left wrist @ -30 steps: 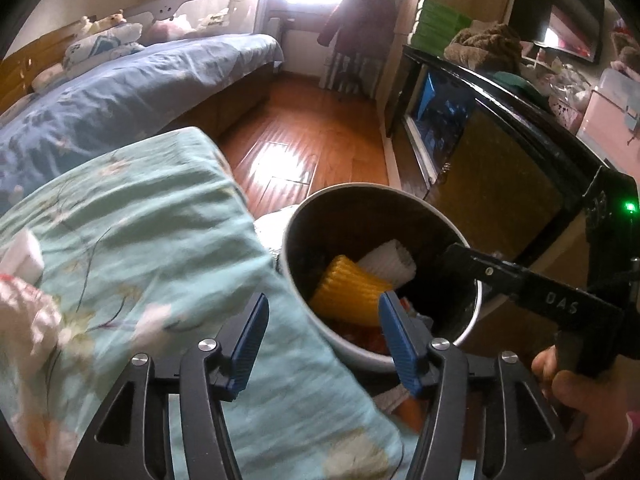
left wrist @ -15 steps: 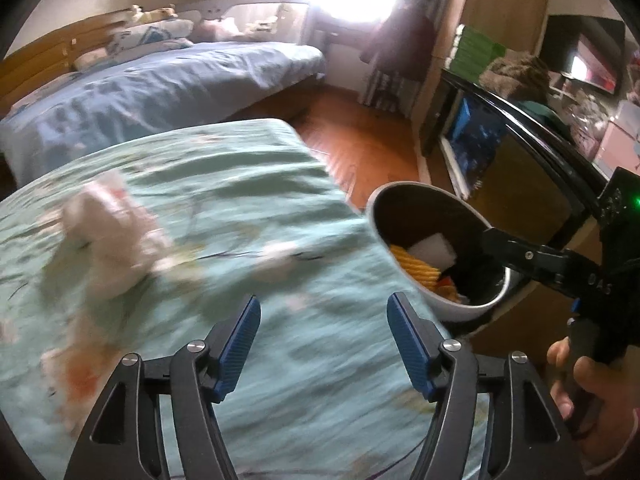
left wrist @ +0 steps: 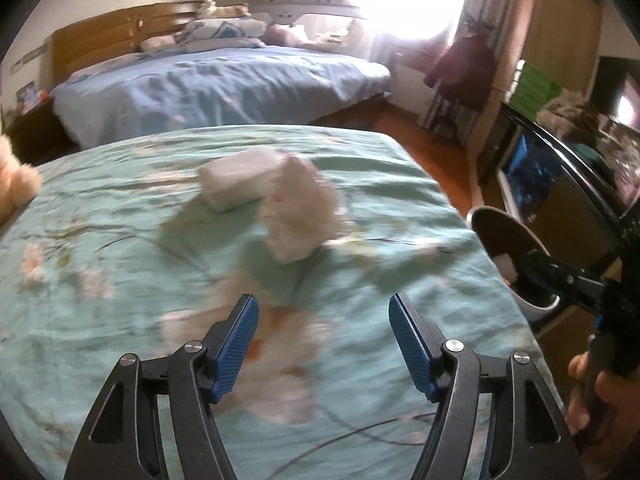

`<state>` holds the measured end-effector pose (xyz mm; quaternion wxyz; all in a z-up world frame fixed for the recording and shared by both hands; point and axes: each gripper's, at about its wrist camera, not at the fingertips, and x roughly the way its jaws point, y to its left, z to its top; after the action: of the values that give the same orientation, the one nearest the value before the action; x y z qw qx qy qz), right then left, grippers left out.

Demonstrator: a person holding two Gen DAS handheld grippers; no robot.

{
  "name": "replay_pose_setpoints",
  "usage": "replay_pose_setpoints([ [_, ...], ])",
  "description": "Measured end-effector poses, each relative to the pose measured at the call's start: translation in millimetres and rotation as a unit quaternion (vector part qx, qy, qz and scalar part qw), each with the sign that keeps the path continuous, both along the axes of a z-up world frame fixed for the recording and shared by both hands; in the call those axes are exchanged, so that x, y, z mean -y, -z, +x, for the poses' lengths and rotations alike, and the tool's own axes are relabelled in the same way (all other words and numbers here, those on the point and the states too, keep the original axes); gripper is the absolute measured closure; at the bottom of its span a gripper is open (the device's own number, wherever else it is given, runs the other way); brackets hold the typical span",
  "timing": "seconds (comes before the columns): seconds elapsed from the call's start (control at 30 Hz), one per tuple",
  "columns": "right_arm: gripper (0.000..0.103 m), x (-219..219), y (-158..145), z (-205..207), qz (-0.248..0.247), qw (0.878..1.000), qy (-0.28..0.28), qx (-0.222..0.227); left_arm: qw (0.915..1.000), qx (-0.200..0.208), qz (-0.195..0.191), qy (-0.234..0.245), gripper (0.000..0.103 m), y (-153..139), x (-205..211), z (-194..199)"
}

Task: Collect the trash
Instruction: 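Move both open tools back over the table toward the white tissues, then grasp the white sponge block with the left tool while the right grasps the crumpled tissues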

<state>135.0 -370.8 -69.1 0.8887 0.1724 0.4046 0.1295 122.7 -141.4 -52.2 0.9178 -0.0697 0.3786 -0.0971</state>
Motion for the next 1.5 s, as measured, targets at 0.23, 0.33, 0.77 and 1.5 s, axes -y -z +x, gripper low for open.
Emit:
replay_pose_setpoints([
  [0.23,0.008,-37,1,9,0.0,0.999,-0.044,0.0,0.9995,-0.004,-0.005,-0.032,0.036,1,-31,4],
  [0.33,0.008,-50,3,13,0.0,0.998,-0.059,0.001,0.999,-0.007,-0.011,-0.042,0.036,0,-45,7],
  [0.77,0.013,-84,16,38,-0.002,0.996,-0.089,-0.008,0.9992,-0.02,0.027,-0.021,0.036,10,-72,54],
  [1.5,0.015,-84,19,56,0.015,0.996,-0.084,-0.017,0.9982,-0.018,0.024,0.052,0.059,35,-60,164],
])
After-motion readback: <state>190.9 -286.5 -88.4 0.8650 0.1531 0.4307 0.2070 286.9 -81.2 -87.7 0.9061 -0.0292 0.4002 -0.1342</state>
